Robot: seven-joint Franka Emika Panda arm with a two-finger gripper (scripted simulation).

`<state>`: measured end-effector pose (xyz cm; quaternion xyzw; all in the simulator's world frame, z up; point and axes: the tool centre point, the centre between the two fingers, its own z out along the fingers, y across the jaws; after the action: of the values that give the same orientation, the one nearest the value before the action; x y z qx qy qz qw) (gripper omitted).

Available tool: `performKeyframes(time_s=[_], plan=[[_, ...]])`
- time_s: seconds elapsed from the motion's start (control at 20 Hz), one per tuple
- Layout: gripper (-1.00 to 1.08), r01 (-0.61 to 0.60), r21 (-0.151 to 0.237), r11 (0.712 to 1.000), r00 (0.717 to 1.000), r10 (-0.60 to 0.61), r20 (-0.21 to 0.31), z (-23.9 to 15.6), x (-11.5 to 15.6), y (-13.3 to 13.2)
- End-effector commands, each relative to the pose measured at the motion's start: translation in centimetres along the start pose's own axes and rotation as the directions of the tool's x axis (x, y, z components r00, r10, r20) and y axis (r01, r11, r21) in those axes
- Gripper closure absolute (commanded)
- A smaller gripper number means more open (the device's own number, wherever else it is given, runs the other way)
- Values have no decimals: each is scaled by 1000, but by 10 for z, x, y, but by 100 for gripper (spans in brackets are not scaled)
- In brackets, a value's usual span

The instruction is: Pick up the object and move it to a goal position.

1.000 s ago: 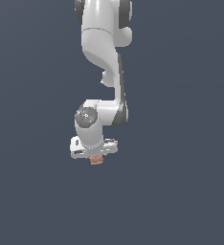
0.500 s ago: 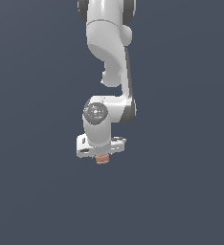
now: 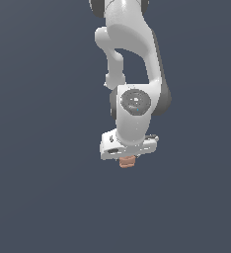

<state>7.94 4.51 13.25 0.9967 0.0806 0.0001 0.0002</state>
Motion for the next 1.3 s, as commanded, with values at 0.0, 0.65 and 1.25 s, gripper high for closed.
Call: performKeyframes(time_s=[0.0, 0.65, 1.25], plan=[[108, -1, 0, 1000, 1000, 1, 0, -18, 8, -23], [108, -1, 0, 1000, 1000, 1, 0, -98, 49, -123], [108, -1, 0, 1000, 1000, 1, 0, -127, 66, -160]])
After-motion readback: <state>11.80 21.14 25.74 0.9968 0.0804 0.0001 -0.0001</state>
